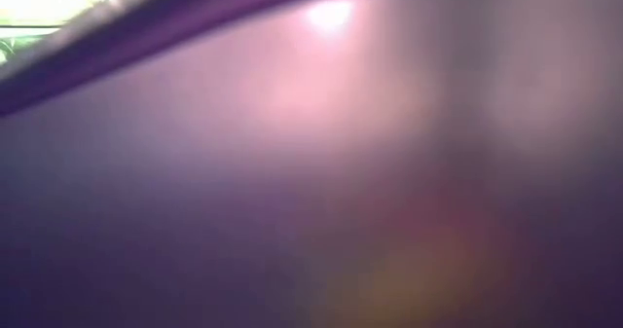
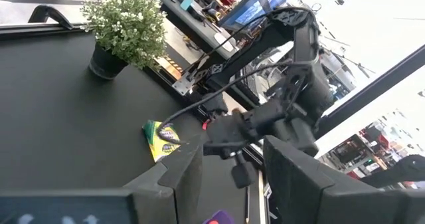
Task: Pack school essentials
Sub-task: Put the yellow crayon box into the purple supply box
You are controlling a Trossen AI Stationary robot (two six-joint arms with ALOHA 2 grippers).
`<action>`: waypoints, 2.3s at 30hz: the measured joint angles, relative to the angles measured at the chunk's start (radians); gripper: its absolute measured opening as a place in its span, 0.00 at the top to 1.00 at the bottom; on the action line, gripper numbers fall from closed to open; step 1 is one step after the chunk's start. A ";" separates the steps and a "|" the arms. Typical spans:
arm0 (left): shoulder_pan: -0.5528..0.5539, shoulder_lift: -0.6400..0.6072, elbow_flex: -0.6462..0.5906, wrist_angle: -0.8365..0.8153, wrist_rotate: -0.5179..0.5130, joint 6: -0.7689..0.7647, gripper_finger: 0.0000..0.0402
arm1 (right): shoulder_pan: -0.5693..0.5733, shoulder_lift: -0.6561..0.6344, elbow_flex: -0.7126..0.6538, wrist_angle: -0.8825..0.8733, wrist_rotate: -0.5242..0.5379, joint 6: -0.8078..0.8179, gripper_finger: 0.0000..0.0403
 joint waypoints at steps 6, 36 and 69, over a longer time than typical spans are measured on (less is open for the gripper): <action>0.000 0.000 0.000 -0.007 0.019 0.015 0.65 | 0.000 -0.039 -0.006 -0.015 0.016 0.011 0.98; 0.000 0.397 0.005 0.232 0.137 0.213 0.65 | 0.120 -0.130 -0.348 -0.027 0.130 -0.537 0.66; 0.000 0.760 0.026 0.419 0.131 0.388 0.65 | -0.051 -0.324 -0.461 0.527 0.165 -0.300 0.66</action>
